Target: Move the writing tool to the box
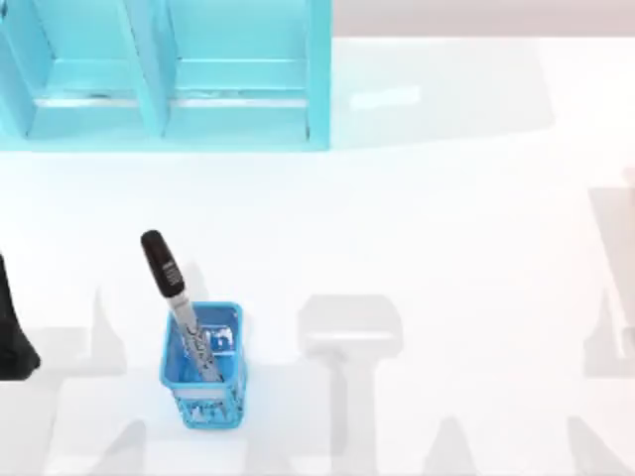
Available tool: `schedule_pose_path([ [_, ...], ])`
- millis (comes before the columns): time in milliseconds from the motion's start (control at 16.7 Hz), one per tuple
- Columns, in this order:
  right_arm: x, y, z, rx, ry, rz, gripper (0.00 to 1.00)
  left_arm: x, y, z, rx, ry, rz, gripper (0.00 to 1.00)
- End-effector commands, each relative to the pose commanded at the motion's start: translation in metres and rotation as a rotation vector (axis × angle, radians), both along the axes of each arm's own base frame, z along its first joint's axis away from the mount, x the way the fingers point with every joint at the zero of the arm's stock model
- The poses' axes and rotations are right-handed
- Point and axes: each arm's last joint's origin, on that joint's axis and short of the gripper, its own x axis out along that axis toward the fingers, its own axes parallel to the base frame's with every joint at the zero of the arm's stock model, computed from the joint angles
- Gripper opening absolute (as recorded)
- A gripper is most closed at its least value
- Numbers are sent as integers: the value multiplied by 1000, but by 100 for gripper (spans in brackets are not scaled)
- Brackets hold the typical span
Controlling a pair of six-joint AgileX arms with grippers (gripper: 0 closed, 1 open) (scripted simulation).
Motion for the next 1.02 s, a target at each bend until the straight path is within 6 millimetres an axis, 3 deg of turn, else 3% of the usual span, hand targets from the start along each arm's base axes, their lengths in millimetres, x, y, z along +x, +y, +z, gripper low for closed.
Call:
schedule_pose_path([
  [240, 1, 2, 3, 3, 10, 20, 100, 0, 0, 0, 0, 0, 0, 100],
  [540, 14, 22, 28, 34, 101, 169, 100, 0, 0, 0, 0, 0, 0, 100],
  [780, 40, 57, 49, 50, 232, 343, 100, 0, 0, 0, 0, 0, 0, 100],
  [1020, 68, 115, 58, 41, 363, 529, 100, 0, 0, 0, 0, 0, 0, 100],
])
